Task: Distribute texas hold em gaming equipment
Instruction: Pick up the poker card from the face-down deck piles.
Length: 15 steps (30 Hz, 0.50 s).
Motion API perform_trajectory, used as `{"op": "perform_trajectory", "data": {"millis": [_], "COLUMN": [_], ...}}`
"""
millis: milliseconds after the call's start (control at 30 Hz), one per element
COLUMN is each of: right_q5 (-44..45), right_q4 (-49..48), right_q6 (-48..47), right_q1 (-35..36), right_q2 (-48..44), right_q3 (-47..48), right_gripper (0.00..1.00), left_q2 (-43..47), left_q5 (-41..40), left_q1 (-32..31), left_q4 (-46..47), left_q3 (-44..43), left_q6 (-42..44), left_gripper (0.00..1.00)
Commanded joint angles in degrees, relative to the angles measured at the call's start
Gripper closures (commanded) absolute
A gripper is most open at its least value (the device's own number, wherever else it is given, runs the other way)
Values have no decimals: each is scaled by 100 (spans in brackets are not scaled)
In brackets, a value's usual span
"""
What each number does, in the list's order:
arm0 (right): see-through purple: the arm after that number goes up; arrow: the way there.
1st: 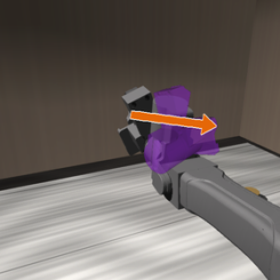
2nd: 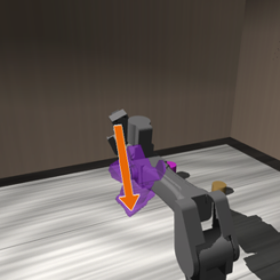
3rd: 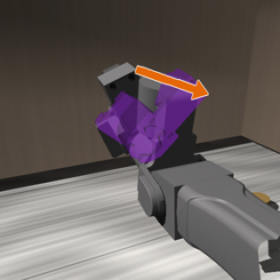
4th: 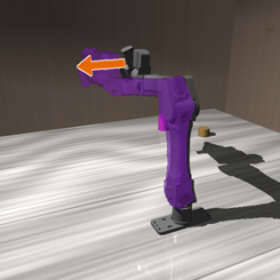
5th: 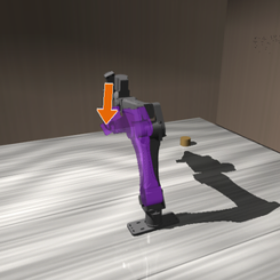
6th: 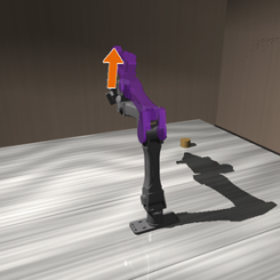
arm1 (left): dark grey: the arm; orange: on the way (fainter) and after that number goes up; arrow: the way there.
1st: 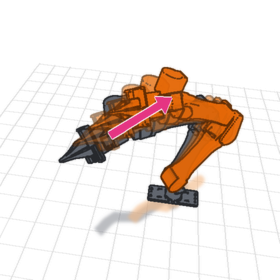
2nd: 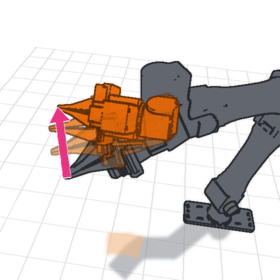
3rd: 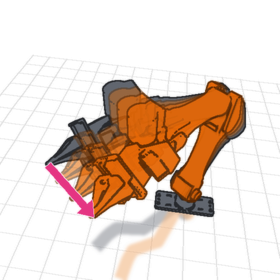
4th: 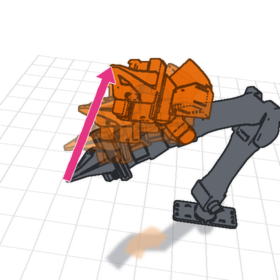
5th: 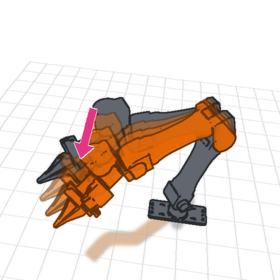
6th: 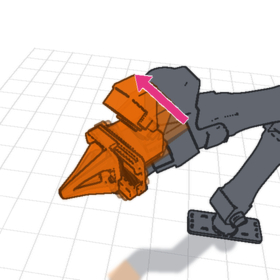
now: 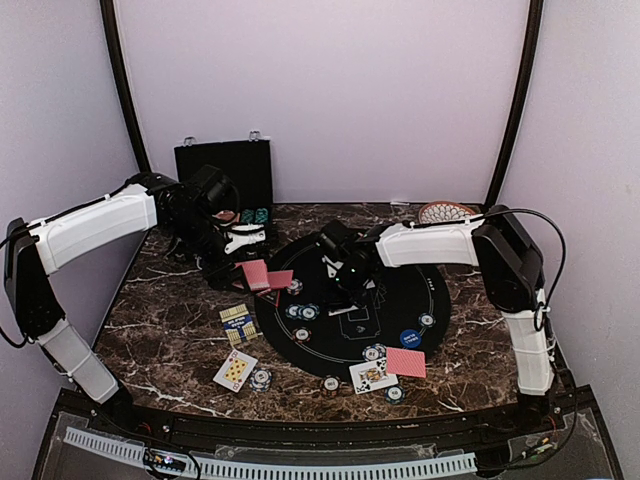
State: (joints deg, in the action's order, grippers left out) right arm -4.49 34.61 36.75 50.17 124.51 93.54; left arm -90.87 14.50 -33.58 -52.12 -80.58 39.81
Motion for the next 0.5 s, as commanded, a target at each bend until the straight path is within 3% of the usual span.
{"op": "perform_trajectory", "data": {"millis": [0,133,300,467], "right_q5": [-175,-254,-438,-763], "right_q4": [-85,-181,-335,-546], "right_q6": [129,196,278,325], "right_q1": [-50,-69,-146,-323], "right_q2": [19,-42,-237,-645], "right_q3": [-189,-283,-420,-616], "right_gripper": [94,93,80,55], "left_q2": [138,155,143,116], "left_q5": [111,79,88,87], "left_q1": [29,27,27,30], "left_q4": [16,-13,-67,-101], "left_q3": [73,41,12,-14], "left_q6": [-60,-62,-62,-61], "left_gripper": [100,100,100,100]}}
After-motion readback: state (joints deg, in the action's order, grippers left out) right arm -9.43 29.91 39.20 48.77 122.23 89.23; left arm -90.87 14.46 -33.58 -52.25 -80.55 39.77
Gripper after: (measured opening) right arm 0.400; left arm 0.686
